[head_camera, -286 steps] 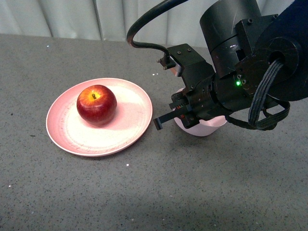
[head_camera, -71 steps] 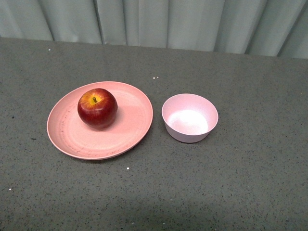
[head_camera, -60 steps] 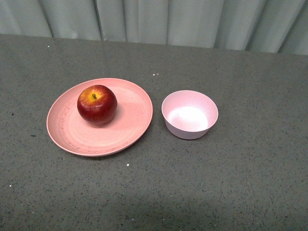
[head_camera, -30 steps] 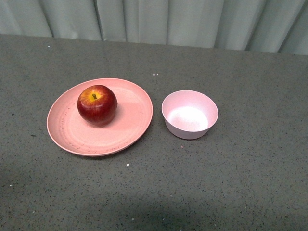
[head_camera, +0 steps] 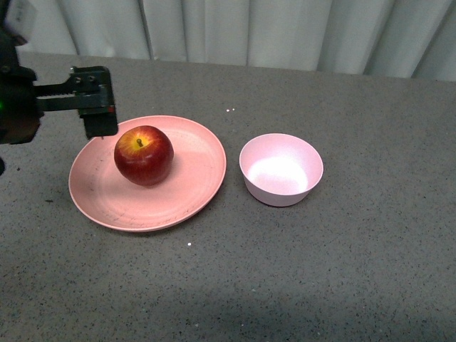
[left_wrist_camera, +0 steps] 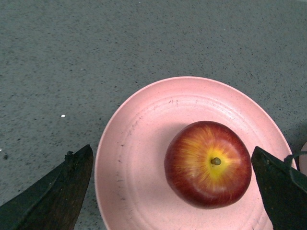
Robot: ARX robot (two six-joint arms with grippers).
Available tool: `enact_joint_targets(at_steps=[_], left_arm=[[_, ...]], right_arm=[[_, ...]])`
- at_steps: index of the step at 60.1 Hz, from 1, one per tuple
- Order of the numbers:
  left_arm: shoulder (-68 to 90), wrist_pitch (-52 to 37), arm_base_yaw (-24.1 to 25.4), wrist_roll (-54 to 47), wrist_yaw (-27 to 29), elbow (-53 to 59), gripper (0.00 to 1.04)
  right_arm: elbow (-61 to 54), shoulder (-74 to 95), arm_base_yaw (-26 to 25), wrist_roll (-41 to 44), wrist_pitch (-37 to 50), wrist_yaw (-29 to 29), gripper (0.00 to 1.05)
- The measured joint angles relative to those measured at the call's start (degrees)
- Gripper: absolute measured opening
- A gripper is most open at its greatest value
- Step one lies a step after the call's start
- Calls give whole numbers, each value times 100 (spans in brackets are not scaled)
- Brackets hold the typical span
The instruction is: Move apple from plate to bowl
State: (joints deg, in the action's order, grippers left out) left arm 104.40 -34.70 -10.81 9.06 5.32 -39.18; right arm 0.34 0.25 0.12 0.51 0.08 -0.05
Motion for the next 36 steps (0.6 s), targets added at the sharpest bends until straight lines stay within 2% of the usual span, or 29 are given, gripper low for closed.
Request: enact_joint_targets(at_steps=[15,36], left_arm=[[632,162,-273,-44,37,-590,98],[1014,378,-494,-103,9,-813,98]], right_arm=[[0,0,0,0,0,0,95],[0,0,0,0,0,0,95]])
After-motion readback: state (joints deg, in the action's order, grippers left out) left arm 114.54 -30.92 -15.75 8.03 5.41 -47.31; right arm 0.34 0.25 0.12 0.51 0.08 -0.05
